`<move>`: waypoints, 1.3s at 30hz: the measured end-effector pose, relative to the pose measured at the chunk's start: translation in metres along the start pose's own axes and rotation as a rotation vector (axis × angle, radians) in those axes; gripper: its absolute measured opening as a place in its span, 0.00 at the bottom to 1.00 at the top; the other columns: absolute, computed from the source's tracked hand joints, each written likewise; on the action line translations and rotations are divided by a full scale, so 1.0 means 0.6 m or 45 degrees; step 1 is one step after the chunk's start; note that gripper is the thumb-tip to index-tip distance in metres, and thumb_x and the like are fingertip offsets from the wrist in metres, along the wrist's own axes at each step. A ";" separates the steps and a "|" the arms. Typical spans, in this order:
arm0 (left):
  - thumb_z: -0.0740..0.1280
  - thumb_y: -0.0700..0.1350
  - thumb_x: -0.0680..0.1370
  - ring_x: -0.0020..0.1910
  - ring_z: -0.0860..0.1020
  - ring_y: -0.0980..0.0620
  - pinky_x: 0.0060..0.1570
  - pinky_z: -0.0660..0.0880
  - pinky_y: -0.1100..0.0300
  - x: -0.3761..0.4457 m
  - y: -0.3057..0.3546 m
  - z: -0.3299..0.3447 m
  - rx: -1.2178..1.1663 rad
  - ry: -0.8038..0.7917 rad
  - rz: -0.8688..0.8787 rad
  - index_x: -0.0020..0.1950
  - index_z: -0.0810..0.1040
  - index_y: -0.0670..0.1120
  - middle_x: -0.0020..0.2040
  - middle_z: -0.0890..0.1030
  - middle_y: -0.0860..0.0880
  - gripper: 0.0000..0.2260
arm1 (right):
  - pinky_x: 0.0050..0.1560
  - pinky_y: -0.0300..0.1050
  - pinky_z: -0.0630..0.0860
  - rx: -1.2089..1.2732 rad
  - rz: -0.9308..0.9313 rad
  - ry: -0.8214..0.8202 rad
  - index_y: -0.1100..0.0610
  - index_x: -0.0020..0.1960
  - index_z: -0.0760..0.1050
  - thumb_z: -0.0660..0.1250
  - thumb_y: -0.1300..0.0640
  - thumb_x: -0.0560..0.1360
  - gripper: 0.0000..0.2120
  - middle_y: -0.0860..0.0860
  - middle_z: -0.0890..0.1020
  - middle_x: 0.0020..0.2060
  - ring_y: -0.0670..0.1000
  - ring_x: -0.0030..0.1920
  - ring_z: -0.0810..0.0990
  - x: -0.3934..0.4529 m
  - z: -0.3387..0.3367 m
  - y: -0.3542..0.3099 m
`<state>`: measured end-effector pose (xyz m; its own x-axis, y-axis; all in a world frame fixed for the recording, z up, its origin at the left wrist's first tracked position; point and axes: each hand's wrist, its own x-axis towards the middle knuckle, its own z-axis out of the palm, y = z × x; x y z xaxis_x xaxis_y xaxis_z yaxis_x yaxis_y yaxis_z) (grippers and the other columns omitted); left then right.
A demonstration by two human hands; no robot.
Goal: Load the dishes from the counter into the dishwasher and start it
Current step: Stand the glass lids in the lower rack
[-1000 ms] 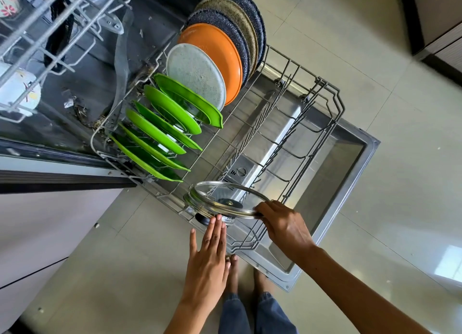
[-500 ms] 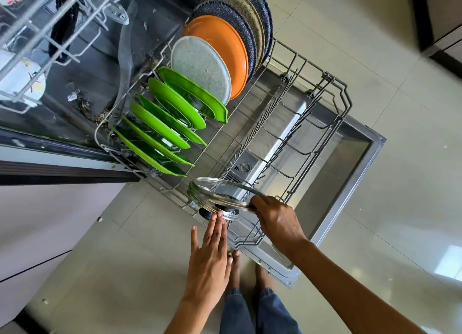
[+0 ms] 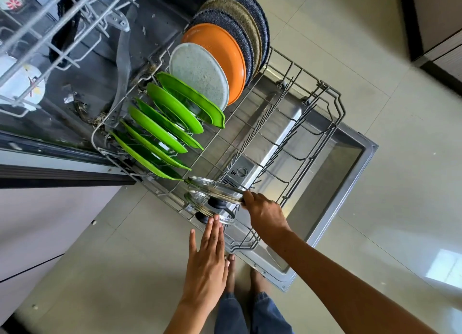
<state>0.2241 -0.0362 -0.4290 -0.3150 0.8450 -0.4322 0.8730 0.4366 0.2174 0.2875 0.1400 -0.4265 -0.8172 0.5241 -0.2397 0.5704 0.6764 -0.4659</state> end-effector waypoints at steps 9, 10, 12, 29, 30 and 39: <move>0.58 0.54 0.73 0.73 0.60 0.41 0.66 0.55 0.39 0.001 0.002 -0.002 0.048 0.068 0.043 0.71 0.64 0.36 0.74 0.61 0.38 0.32 | 0.34 0.43 0.70 -0.013 0.143 -0.167 0.61 0.59 0.67 0.56 0.59 0.80 0.10 0.56 0.78 0.42 0.51 0.32 0.70 0.003 0.016 0.016; 0.65 0.54 0.72 0.73 0.60 0.41 0.66 0.54 0.39 0.001 0.002 -0.001 0.056 0.095 0.046 0.71 0.66 0.36 0.73 0.61 0.38 0.33 | 0.33 0.43 0.71 -0.010 0.148 -0.158 0.62 0.58 0.68 0.57 0.60 0.80 0.09 0.56 0.78 0.40 0.50 0.30 0.69 0.003 0.021 0.019; 0.74 0.53 0.67 0.72 0.59 0.42 0.66 0.53 0.40 0.004 0.002 -0.003 0.049 0.068 0.024 0.70 0.66 0.36 0.73 0.62 0.38 0.38 | 0.31 0.45 0.74 0.003 0.162 -0.133 0.62 0.55 0.70 0.60 0.60 0.79 0.07 0.56 0.79 0.37 0.50 0.28 0.69 0.001 0.025 0.021; 0.58 0.52 0.76 0.54 0.80 0.48 0.53 0.76 0.55 -0.077 0.001 -0.235 -0.423 0.436 -0.123 0.57 0.80 0.42 0.56 0.81 0.45 0.19 | 0.38 0.45 0.77 0.155 0.261 0.190 0.56 0.52 0.79 0.64 0.65 0.74 0.09 0.55 0.84 0.43 0.57 0.39 0.83 -0.066 -0.154 -0.112; 0.56 0.53 0.76 0.56 0.79 0.48 0.54 0.75 0.54 -0.112 0.007 -0.292 -0.472 0.506 -0.151 0.57 0.80 0.42 0.57 0.81 0.46 0.21 | 0.39 0.47 0.77 0.154 0.218 0.167 0.56 0.51 0.79 0.63 0.63 0.75 0.08 0.55 0.84 0.42 0.59 0.40 0.82 -0.073 -0.199 -0.149; 0.60 0.52 0.73 0.51 0.81 0.45 0.53 0.75 0.57 -0.538 0.049 -0.627 -0.422 1.081 -0.621 0.53 0.82 0.41 0.54 0.82 0.44 0.19 | 0.41 0.50 0.73 0.154 -0.596 0.045 0.55 0.51 0.77 0.63 0.56 0.76 0.07 0.57 0.83 0.44 0.61 0.46 0.80 -0.235 -0.522 -0.551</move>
<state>0.2114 -0.1800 0.0461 -0.8782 0.4370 0.1942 0.4744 0.7445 0.4697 0.2401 0.0047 0.0281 -0.9793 0.1966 0.0478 0.1266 0.7799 -0.6130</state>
